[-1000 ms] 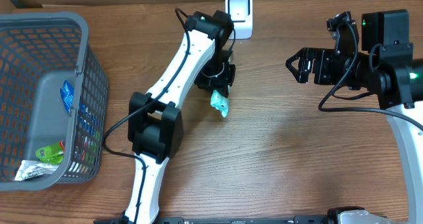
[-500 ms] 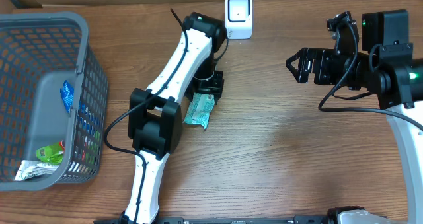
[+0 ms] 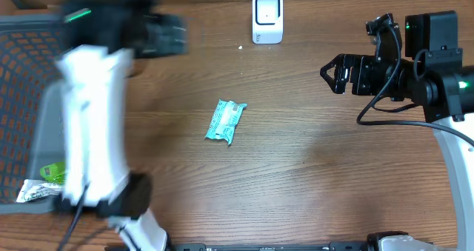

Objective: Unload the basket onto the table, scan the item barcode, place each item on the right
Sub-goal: 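Lift the green wipes pack out and place it on the table center, then reach into the basket and grasp the blue snack bar with the left gripper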

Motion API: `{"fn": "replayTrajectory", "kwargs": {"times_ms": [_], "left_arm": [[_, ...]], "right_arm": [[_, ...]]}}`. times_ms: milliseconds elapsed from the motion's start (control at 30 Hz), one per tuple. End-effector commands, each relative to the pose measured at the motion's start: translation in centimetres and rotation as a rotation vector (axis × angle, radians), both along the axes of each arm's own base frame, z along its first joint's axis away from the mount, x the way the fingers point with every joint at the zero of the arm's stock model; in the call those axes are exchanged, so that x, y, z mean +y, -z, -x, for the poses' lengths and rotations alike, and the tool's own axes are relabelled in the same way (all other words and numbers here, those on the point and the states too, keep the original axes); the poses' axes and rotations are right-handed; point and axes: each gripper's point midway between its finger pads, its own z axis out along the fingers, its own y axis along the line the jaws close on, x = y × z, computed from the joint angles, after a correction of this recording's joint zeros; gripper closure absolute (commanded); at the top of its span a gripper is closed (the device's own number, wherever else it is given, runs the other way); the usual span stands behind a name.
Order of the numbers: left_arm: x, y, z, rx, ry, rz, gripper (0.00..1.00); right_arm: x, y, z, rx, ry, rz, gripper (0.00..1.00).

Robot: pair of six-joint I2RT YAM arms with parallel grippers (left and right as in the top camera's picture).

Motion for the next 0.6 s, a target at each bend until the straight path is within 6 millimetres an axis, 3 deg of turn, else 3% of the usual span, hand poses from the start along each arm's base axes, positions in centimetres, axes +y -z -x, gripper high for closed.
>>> {"fn": "replayTrajectory", "kwargs": {"times_ms": [0, 100, 167, 267, 300, 400, 433, 567], "left_arm": [[8.5, -2.9, 2.5, -0.075, -0.227, -0.038, 0.12], [14.4, -3.0, 4.2, -0.075, -0.395, -0.042, 0.12], [17.9, -2.0, 5.3, -0.042, -0.504, -0.034, 0.12], [21.4, 0.6, 7.0, 0.049, -0.622, -0.008, 0.14], [22.6, 3.0, 7.7, 0.127, -0.659, 0.009, 0.16], [23.5, 6.8, 7.7, 0.214, -0.676, 0.03, 0.17], [23.7, 9.3, 7.4, 0.256, -0.675, 0.04, 0.18], [24.1, 14.9, 6.7, 0.315, -0.671, 0.054, 0.18]], "right_arm": [[0.3, -1.2, -0.2, -0.035, -0.011, -0.01, 0.0], [0.3, -1.2, -0.2, -0.034, -0.011, -0.011, 0.0], [0.3, -1.2, -0.2, -0.034, -0.011, -0.01, 0.0], [0.3, -1.2, -0.1, -0.033, -0.011, -0.011, 0.0], [0.3, -1.2, -0.1, -0.034, -0.011, -0.011, 0.0], [0.3, -1.2, -0.2, -0.034, -0.011, -0.011, 0.0], [0.3, -1.2, -0.2, -0.034, -0.011, -0.011, 0.0], [0.3, -1.1, 0.0, -0.026, -0.011, -0.01, 0.0]]}}
